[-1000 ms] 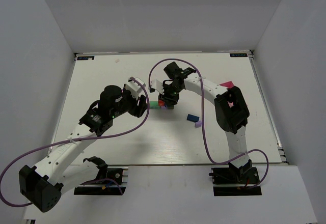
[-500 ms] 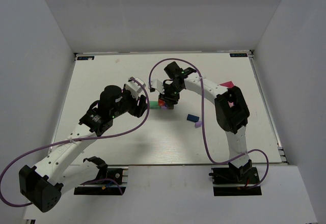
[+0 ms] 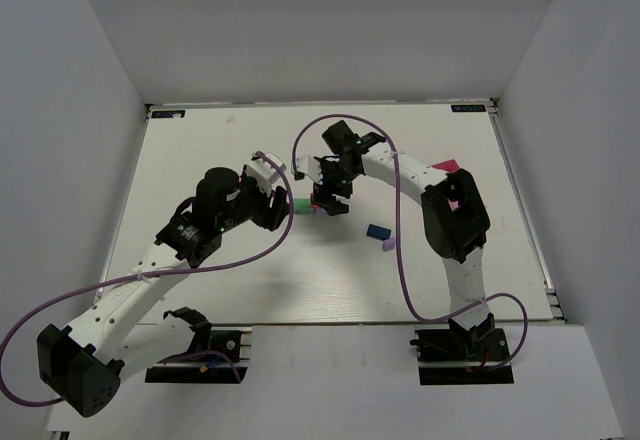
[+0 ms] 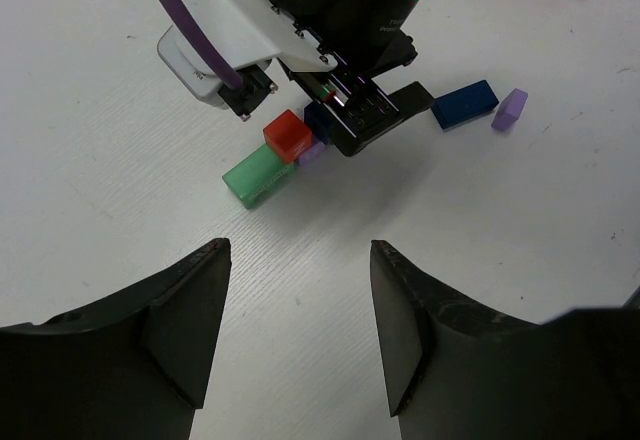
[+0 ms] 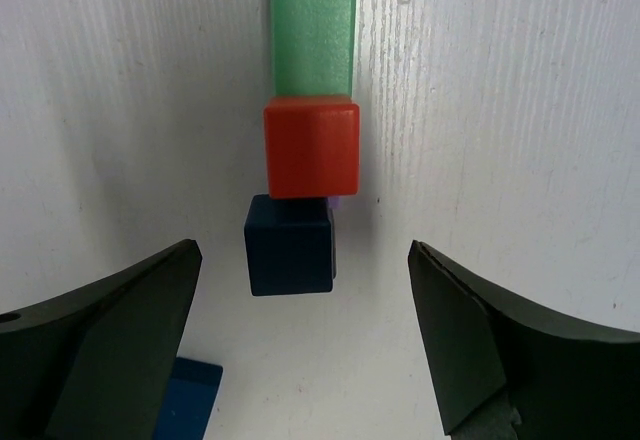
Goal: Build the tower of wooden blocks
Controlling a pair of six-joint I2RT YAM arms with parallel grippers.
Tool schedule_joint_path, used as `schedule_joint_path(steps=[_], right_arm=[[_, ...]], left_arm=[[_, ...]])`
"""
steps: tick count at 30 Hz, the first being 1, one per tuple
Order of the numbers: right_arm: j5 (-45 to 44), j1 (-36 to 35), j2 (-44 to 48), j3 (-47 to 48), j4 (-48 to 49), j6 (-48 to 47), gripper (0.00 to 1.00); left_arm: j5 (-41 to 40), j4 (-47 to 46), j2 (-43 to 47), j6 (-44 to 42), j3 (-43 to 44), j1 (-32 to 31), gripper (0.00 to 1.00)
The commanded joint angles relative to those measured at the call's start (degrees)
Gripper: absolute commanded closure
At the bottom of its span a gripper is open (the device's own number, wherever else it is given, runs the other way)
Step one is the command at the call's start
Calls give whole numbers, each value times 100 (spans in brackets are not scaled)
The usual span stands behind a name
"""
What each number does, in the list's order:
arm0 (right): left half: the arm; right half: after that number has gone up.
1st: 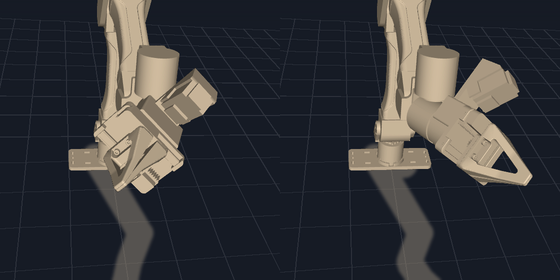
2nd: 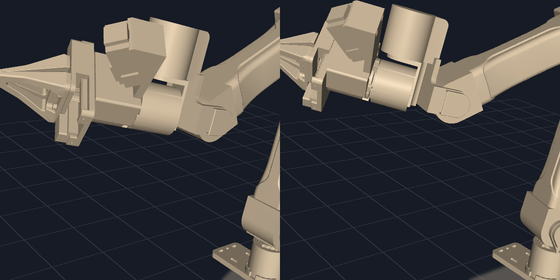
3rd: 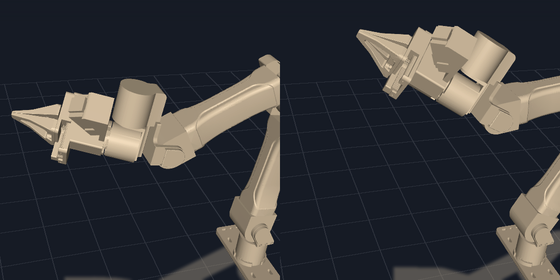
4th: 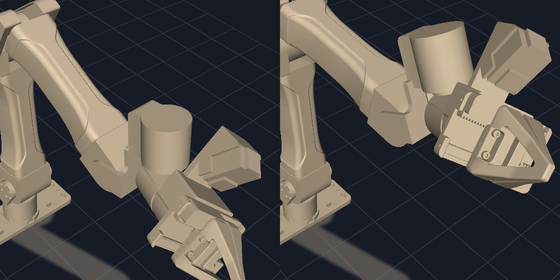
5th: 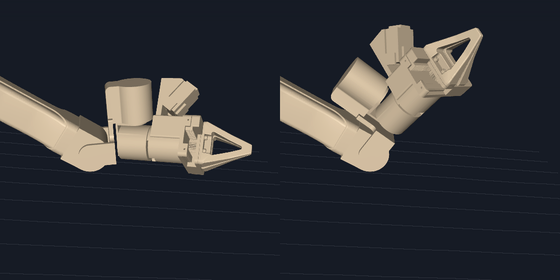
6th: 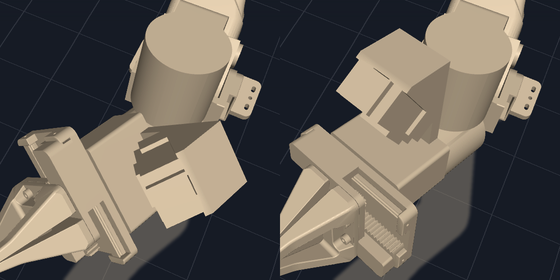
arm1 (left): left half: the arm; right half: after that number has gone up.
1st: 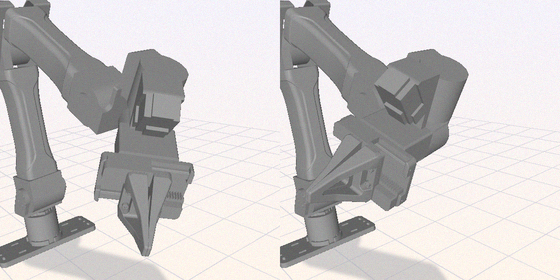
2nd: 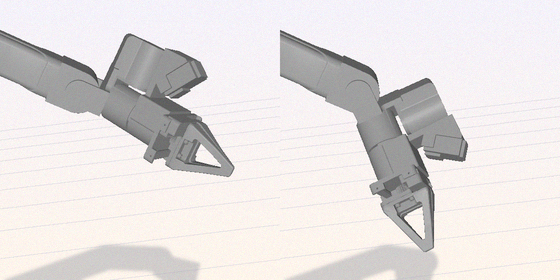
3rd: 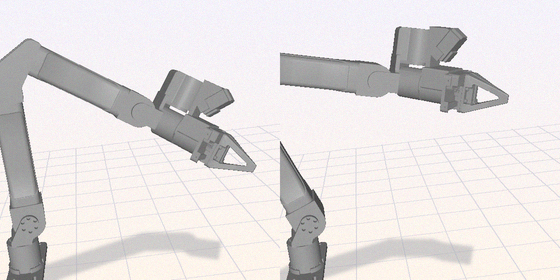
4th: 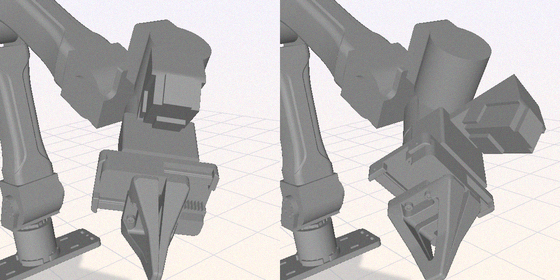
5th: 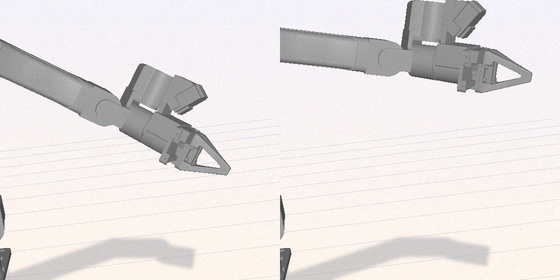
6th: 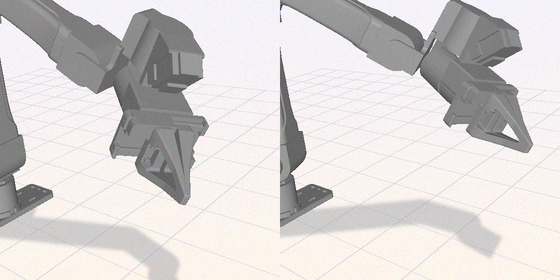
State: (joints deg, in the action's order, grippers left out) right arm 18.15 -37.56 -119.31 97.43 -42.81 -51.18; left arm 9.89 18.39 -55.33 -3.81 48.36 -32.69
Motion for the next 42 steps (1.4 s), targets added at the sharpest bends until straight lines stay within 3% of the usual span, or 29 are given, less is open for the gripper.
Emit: schedule_joint_path(steps=[1,5,11,18,21,23,24,26,28,35,42], right_arm=[[39,21,170,75,141,55,10],[30,82,486,-48,185,108,10],[-13,337,1750,-820,369,301,10],[-707,617,3711,-2982,1582,1171,10],[-761,750,4424,-3800,1951,1496,10],[-708,820,4784,-4196,1970,1733,16],[-551,899,4916,-4266,1952,1769,29],[-558,1031,5136,-4469,1925,1980,50],[-383,1233,5337,-4565,1846,2015,61],[-1217,1681,5717,-4865,2250,2559,63],[-1533,1954,5988,-4821,2320,2814,60]], left_arm=[[74,-38,145,12,-28,34,32],[74,-90,145,12,-81,34,32],[74,-90,145,12,-81,34,32],[417,-257,31,12,-142,34,30],[619,-257,-197,-40,-29,34,36],[707,-257,-372,21,112,-105,40],[794,-257,-599,21,182,-106,47],[1059,-318,-855,206,331,-272,51],[1051,-267,-1154,258,429,-413,51],[453,-328,-1646,373,824,-1213,44],[-101,190,-3210,-275,2088,-2110,39]])
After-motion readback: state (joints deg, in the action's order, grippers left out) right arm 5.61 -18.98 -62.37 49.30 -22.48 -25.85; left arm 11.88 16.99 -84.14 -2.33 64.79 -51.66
